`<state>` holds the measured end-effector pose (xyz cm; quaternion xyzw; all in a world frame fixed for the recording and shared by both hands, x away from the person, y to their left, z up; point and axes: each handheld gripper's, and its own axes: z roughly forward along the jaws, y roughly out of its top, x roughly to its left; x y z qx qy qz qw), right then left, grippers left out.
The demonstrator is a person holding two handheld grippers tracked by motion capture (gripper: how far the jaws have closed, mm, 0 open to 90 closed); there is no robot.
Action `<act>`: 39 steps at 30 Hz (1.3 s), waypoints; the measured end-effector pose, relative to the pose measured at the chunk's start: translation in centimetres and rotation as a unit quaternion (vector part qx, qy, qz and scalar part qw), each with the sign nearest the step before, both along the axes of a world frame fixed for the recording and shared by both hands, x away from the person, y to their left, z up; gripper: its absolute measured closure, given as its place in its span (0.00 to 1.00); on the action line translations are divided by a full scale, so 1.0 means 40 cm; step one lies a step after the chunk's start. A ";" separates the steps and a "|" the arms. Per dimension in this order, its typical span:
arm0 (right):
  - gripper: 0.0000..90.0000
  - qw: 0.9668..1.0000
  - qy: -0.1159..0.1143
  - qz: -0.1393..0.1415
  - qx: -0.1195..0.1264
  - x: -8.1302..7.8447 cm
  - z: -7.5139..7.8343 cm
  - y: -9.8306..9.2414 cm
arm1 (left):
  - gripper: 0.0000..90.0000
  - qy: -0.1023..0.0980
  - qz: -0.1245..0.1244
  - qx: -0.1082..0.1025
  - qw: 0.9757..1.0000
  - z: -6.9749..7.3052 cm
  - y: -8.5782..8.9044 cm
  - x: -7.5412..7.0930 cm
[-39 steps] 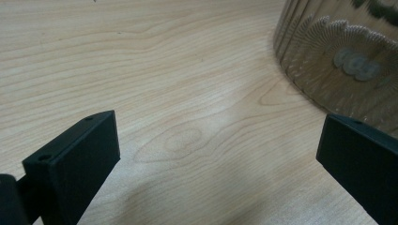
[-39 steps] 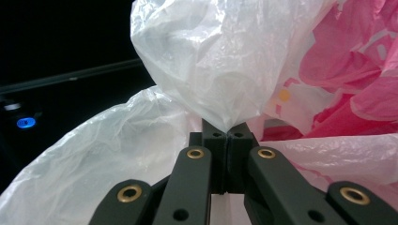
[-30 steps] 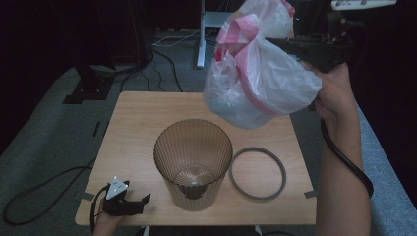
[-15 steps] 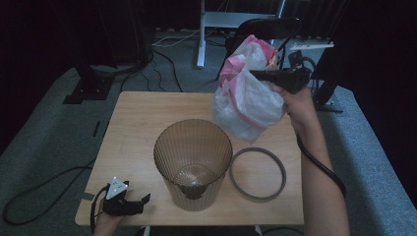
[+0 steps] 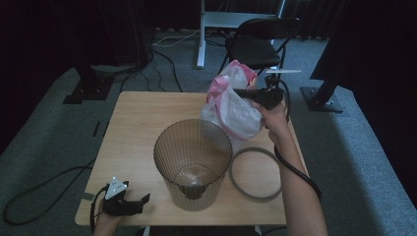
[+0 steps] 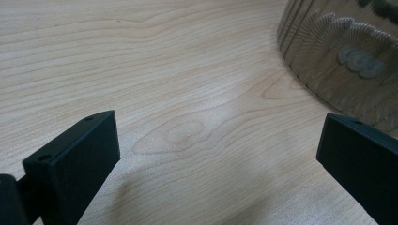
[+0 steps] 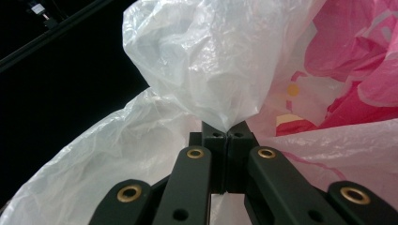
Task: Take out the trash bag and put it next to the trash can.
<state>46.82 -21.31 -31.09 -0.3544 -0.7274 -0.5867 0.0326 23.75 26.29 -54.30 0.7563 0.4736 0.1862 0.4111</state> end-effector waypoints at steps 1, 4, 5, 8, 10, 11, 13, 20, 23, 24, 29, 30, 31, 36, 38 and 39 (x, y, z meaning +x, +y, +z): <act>1.00 1.000 0.004 -0.002 0.001 0.003 -0.008 0.000 | 0.00 -0.001 0.000 0.000 1.000 -0.001 -0.001 0.000; 1.00 1.000 0.013 -0.011 -0.014 0.013 -0.036 0.010 | 0.00 -0.001 -0.002 0.003 1.000 -0.002 -0.004 0.000; 1.00 1.000 0.018 -0.010 -0.017 0.017 -0.047 0.014 | 0.00 0.000 -0.001 0.003 1.000 -0.002 -0.004 0.000; 0.99 0.999 0.025 -0.008 -0.024 0.025 -0.078 0.030 | 0.00 0.000 -0.001 0.002 1.000 -0.002 -0.004 0.000; 0.99 0.999 0.031 -0.009 -0.021 0.029 -0.095 0.038 | 0.00 0.001 0.003 0.000 1.000 -0.002 -0.002 0.000; 0.99 0.999 0.031 -0.010 -0.023 0.031 -0.102 0.042 | 0.00 0.002 0.003 -0.001 1.000 -0.003 -0.002 0.000; 0.99 0.999 0.036 -0.011 -0.027 0.034 -0.117 0.051 | 0.00 0.003 0.000 -0.003 1.000 -0.003 -0.001 0.000; 0.93 0.998 0.049 -0.003 -0.036 0.043 -0.160 0.075 | 0.00 0.008 -0.006 0.001 1.000 -0.005 -0.002 0.000; 0.89 0.998 0.054 -0.003 -0.040 0.045 -0.167 0.077 | 0.00 0.008 -0.005 -0.001 1.000 -0.005 -0.001 0.000; 0.87 0.997 0.055 -0.005 -0.047 0.046 -0.168 0.079 | 0.00 0.008 -0.005 -0.001 1.000 -0.005 -0.001 0.000; 0.72 0.996 0.063 -0.012 -0.055 0.043 -0.169 0.076 | 0.00 0.010 -0.005 -0.002 1.000 -0.006 -0.002 0.000; 0.66 0.996 0.063 -0.013 -0.056 0.042 -0.168 0.074 | 0.00 0.010 -0.006 -0.003 1.000 -0.005 -0.002 0.000; 0.65 0.996 0.062 -0.013 -0.055 0.040 -0.166 0.072 | 0.00 0.010 -0.007 -0.003 1.000 -0.006 -0.002 0.000; 0.40 0.997 0.060 -0.024 -0.047 0.034 -0.154 0.052 | 0.00 0.011 -0.006 -0.002 1.000 -0.006 -0.002 0.001; 0.30 0.997 0.060 -0.025 -0.042 0.032 -0.150 0.043 | 0.00 0.011 -0.006 -0.003 1.000 -0.007 -0.002 0.001; 0.23 0.998 0.057 -0.018 -0.037 0.030 -0.148 0.038 | 0.00 0.012 -0.006 -0.002 1.000 -0.007 -0.002 0.001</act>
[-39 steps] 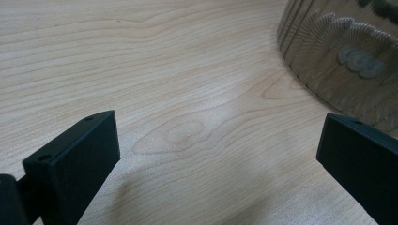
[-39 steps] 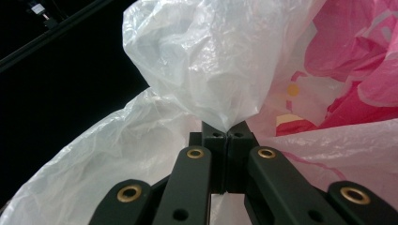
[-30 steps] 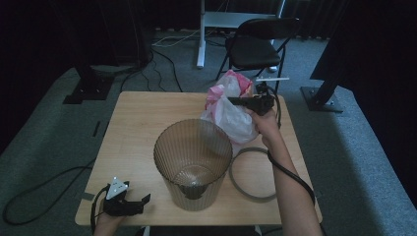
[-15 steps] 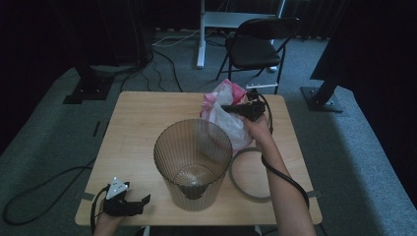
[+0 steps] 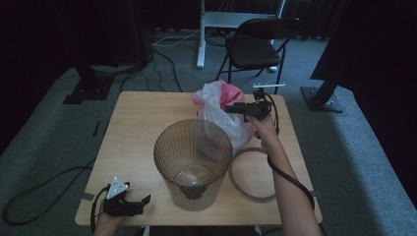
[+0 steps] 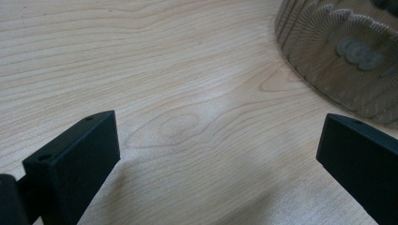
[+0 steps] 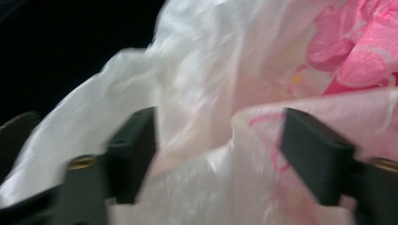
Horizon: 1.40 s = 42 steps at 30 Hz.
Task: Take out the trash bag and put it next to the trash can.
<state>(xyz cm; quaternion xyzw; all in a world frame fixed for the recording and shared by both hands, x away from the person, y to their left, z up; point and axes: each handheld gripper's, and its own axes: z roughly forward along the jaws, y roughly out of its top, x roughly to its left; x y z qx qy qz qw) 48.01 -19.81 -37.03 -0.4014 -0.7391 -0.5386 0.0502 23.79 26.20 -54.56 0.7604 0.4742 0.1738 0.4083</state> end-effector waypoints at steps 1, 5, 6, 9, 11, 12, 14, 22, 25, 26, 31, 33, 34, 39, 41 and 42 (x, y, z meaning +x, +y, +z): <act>0.21 1.000 -0.004 0.003 0.003 -0.002 0.001 -0.005 | 0.00 0.000 0.000 0.001 1.000 0.000 0.000 0.000; 0.21 1.000 0.002 0.001 0.007 -0.007 0.001 -0.014 | 0.00 0.001 -0.001 0.000 1.000 0.000 0.000 0.000; 0.21 1.000 0.002 0.000 0.002 -0.009 0.001 -0.014 | 0.00 0.001 -0.001 0.000 1.000 0.000 0.000 0.000; 0.21 1.000 -0.005 -0.005 0.003 -0.018 0.003 -0.018 | 0.00 0.001 -0.001 -0.001 1.000 0.000 0.000 0.000; 0.21 1.000 -0.011 -0.010 0.010 -0.025 0.010 -0.025 | 0.00 0.002 -0.001 0.000 1.000 0.000 0.000 0.000; 0.21 1.000 -0.016 -0.013 0.012 -0.029 0.014 -0.029 | 0.00 0.002 -0.001 0.001 1.000 0.000 -0.001 0.000; 0.21 1.000 -0.020 -0.013 0.012 -0.034 0.021 -0.036 | 0.00 0.002 -0.002 0.005 1.000 -0.001 -0.002 0.000; 0.20 0.999 -0.034 -0.037 0.017 -0.056 0.033 -0.076 | 0.00 0.007 -0.002 0.006 1.000 -0.002 -0.004 0.002; 0.20 0.998 -0.037 -0.042 0.024 -0.064 0.034 -0.094 | 0.00 0.009 -0.001 0.006 1.000 -0.001 -0.003 0.002; 0.20 0.998 -0.038 -0.046 0.023 -0.067 0.034 -0.099 | 0.00 0.010 -0.001 0.006 1.000 -0.001 -0.003 0.002; 0.20 0.998 -0.038 -0.051 0.009 -0.079 0.026 -0.120 | 0.00 0.009 -0.001 0.003 1.000 -0.001 -0.002 0.002; 0.20 0.998 -0.042 -0.056 0.005 -0.087 0.024 -0.126 | 0.00 0.009 -0.001 0.003 1.000 -0.001 -0.003 0.002; 0.20 0.997 -0.042 -0.058 0.003 -0.090 0.023 -0.129 | 0.00 0.009 -0.001 0.002 1.000 -0.001 -0.002 0.002; 0.20 0.996 -0.047 -0.074 -0.014 -0.111 0.013 -0.144 | 0.00 0.009 -0.001 0.001 1.000 -0.001 -0.001 0.002; 0.21 0.996 -0.043 -0.073 -0.016 -0.117 0.007 -0.150 | 0.00 0.009 -0.001 0.000 1.000 -0.001 -0.001 0.002; 0.21 0.997 -0.029 -0.064 -0.007 -0.118 0.001 -0.156 | 0.00 0.009 -0.001 0.000 1.000 -0.001 -0.001 0.002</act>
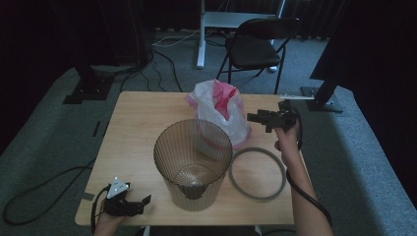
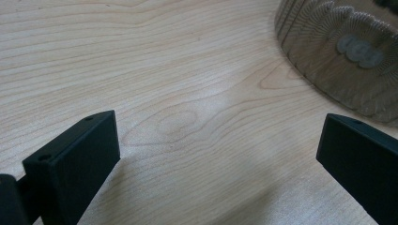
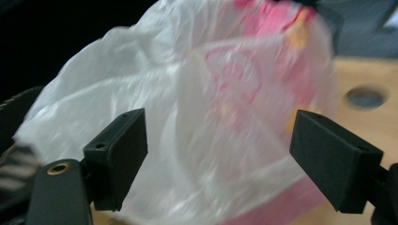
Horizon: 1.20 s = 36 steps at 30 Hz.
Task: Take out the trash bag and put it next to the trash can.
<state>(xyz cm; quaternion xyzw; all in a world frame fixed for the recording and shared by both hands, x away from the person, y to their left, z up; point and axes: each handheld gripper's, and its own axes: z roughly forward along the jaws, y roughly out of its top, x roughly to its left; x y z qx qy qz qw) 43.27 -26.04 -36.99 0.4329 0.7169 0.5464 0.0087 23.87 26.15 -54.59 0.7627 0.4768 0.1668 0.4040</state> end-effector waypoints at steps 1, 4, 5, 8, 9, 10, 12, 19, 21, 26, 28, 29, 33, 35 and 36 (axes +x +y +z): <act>0.21 1.000 0.000 0.000 0.007 -0.005 -0.007 -0.006 | 0.00 0.000 0.000 0.000 1.000 0.000 0.000 0.000; 0.21 1.000 -0.010 -0.015 -0.001 -0.023 -0.014 -0.018 | 0.00 0.000 0.000 -0.001 1.000 0.000 0.001 0.000; 0.21 1.000 -0.011 -0.018 0.003 -0.028 -0.016 -0.023 | 0.00 0.000 0.000 -0.001 1.000 0.000 0.001 0.000; 0.21 0.999 -0.016 -0.027 0.002 -0.045 -0.021 -0.037 | 0.00 0.000 0.000 -0.001 1.000 0.000 0.000 0.000; 0.21 0.999 -0.017 -0.029 0.005 -0.051 -0.023 -0.042 | 0.00 0.000 0.000 -0.001 1.000 0.000 0.000 0.000; 0.21 0.999 -0.017 -0.029 0.007 -0.056 -0.026 -0.047 | 0.00 0.000 0.000 -0.002 1.000 0.001 0.000 -0.001; 0.21 0.999 -0.018 -0.034 0.008 -0.066 -0.033 -0.056 | 0.00 0.001 0.001 -0.002 1.000 0.001 0.001 0.000; 0.19 0.999 -0.011 -0.051 0.009 -0.102 -0.068 -0.090 | 0.00 0.001 0.000 -0.005 1.000 0.001 0.002 -0.001; 0.19 0.998 -0.008 -0.056 0.016 -0.112 -0.077 -0.105 | 0.00 0.001 0.000 -0.005 1.000 0.001 0.002 -0.001; 0.19 0.998 -0.006 -0.064 0.016 -0.137 -0.095 -0.125 | 0.00 0.001 0.000 -0.006 1.000 0.001 0.003 -0.001; 0.19 0.998 -0.002 -0.062 0.011 -0.150 -0.106 -0.130 | 0.00 0.001 0.000 -0.006 1.000 0.001 0.003 -0.001; 0.19 0.998 -0.001 -0.060 0.007 -0.157 -0.111 -0.131 | 0.00 0.001 0.000 -0.006 1.000 0.001 0.003 -0.001; 0.19 0.999 -0.005 -0.053 -0.007 -0.188 -0.133 -0.135 | 0.00 0.001 -0.001 -0.006 1.000 0.001 0.002 -0.001; 0.19 0.999 -0.006 -0.051 -0.015 -0.199 -0.141 -0.135 | 0.00 0.001 0.000 -0.008 1.000 0.002 0.003 -0.001; 0.19 0.998 -0.008 -0.051 -0.023 -0.204 -0.145 -0.134 | 0.00 0.000 0.000 -0.011 1.000 0.002 0.003 -0.002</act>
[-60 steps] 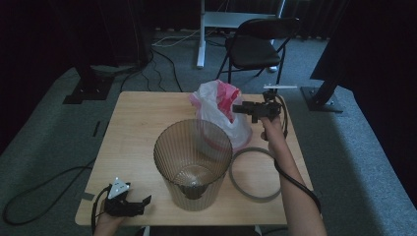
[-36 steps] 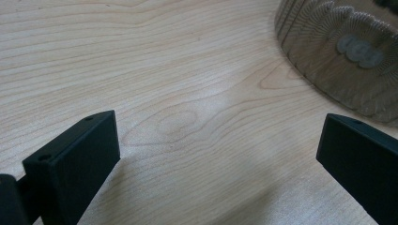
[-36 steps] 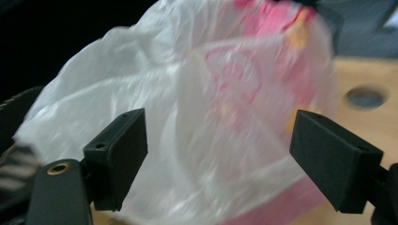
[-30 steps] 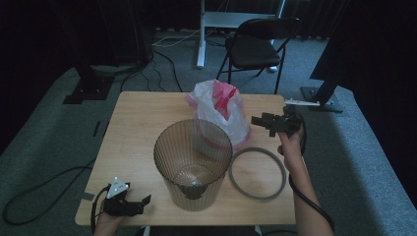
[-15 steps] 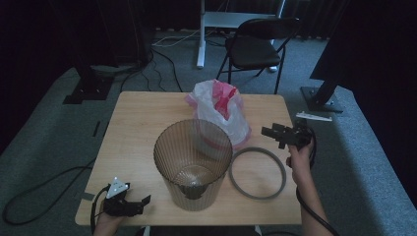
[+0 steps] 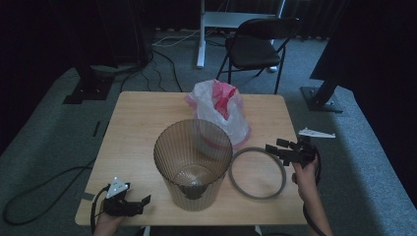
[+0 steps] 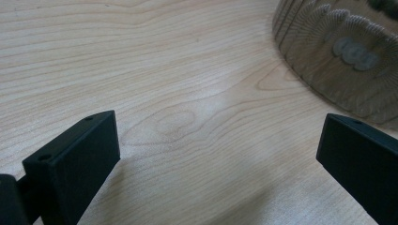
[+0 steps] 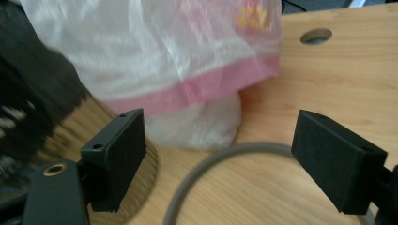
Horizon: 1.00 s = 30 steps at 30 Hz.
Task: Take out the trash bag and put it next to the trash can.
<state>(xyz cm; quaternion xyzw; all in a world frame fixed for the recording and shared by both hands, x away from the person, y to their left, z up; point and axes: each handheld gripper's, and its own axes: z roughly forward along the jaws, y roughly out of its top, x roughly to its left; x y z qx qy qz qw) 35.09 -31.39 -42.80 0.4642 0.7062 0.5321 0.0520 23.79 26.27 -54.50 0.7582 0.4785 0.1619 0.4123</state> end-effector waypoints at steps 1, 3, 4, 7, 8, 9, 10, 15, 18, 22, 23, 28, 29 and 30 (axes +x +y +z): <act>0.19 1.000 -0.001 -0.002 -0.010 -0.005 -0.005 0.001 | 0.00 0.000 0.000 -0.002 1.000 0.000 0.000 0.000; 0.19 1.000 0.004 0.001 -0.022 -0.014 -0.017 0.003 | 0.00 0.001 0.000 0.000 1.000 0.000 0.001 0.000; 0.19 1.000 0.006 -0.001 -0.023 -0.017 -0.021 0.002 | 0.00 0.001 0.000 0.000 1.000 0.000 0.000 0.000; 0.19 1.000 0.008 0.002 -0.020 -0.026 -0.035 -0.004 | 0.00 0.002 -0.001 0.000 1.000 0.000 0.000 0.000; 0.19 1.000 0.008 0.001 -0.022 -0.030 -0.042 -0.007 | 0.00 0.002 0.000 0.000 1.000 0.000 0.000 0.000; 0.19 1.000 0.010 0.000 -0.021 -0.035 -0.051 -0.013 | 0.00 0.002 -0.001 -0.001 1.000 0.000 0.000 0.000; 0.19 1.000 0.011 -0.002 -0.021 -0.039 -0.055 -0.016 | 0.00 0.002 -0.001 -0.001 1.000 0.000 0.000 0.000; 0.19 1.000 0.018 -0.003 -0.019 -0.059 -0.085 -0.036 | 0.00 0.002 -0.001 0.000 1.000 0.000 0.000 0.000; 0.19 1.000 0.019 -0.009 -0.021 -0.066 -0.094 -0.043 | 0.00 0.002 -0.001 -0.001 1.000 0.000 0.000 -0.001; 0.19 0.999 0.030 -0.017 -0.017 -0.086 -0.122 -0.070 | 0.00 0.002 -0.001 0.000 1.000 0.000 0.000 0.000; 0.19 0.999 0.030 -0.017 -0.017 -0.086 -0.122 -0.070 | 0.00 0.002 -0.001 0.000 1.000 0.000 0.000 0.000; 0.20 0.998 0.043 -0.030 -0.023 -0.102 -0.151 -0.093 | 0.00 0.002 0.000 0.000 1.000 0.000 0.000 -0.001; 0.20 0.998 0.043 -0.030 -0.023 -0.102 -0.151 -0.093 | 0.00 0.002 0.000 0.000 1.000 0.000 0.000 -0.001; 0.20 0.998 0.046 -0.032 -0.026 -0.107 -0.156 -0.097 | 0.00 0.002 0.000 0.000 1.000 0.000 0.000 -0.002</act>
